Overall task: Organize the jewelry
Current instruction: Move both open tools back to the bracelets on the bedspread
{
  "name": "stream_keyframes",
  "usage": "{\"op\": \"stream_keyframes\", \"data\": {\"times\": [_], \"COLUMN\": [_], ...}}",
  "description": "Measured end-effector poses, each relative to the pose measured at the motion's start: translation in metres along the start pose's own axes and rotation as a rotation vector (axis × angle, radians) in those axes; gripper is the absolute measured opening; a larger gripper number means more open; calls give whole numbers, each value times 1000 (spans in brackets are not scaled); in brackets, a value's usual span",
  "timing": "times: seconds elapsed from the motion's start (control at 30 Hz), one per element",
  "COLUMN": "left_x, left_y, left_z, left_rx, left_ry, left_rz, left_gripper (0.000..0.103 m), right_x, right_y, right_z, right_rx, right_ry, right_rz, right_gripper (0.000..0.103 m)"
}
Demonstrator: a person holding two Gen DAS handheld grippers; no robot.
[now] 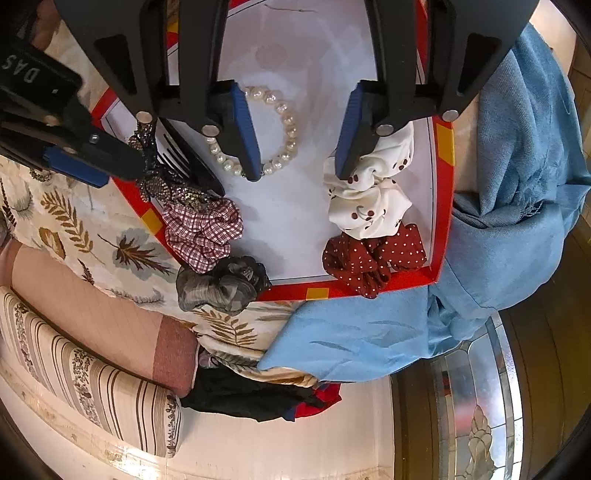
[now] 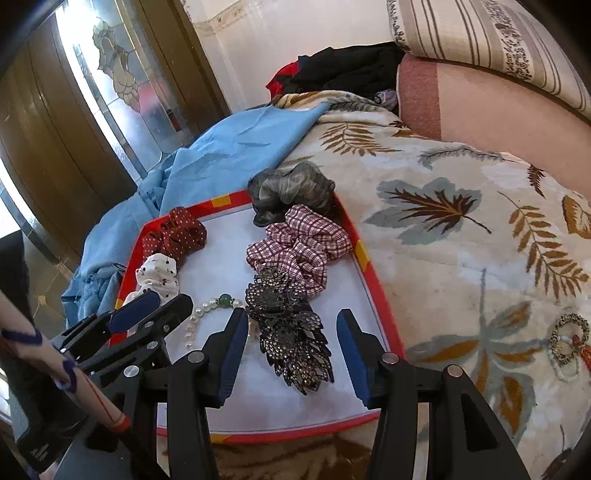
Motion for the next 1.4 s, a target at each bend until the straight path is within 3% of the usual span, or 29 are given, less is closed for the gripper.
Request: {"op": "stream_keyframes", "data": {"times": [0.13,1.4], "left_x": [4,28], "left_y": [-1,-41], "left_z": [-4,-22], "left_rx": [-4,-49], "left_ry": [-19,-132], "left_rz": [-5,46], "left_gripper": [51,57], "right_x": [10,89], "right_y": [-5,-79], "right_z": [-4,14], "right_rx": [-23,-147], "right_ry": [-15,-59], "right_rz": [1,83], "right_gripper": [54,55]}}
Point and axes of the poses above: each gripper's, at about its wrist camera, not at the fingertips, and x roughly against the way its jaws point, y to its left, z to its underside, the point moved 10 cm from there along -x, roughly the way its jaws point, and after that the axes turned 15 degrees about -y, right-handed, at the moved point
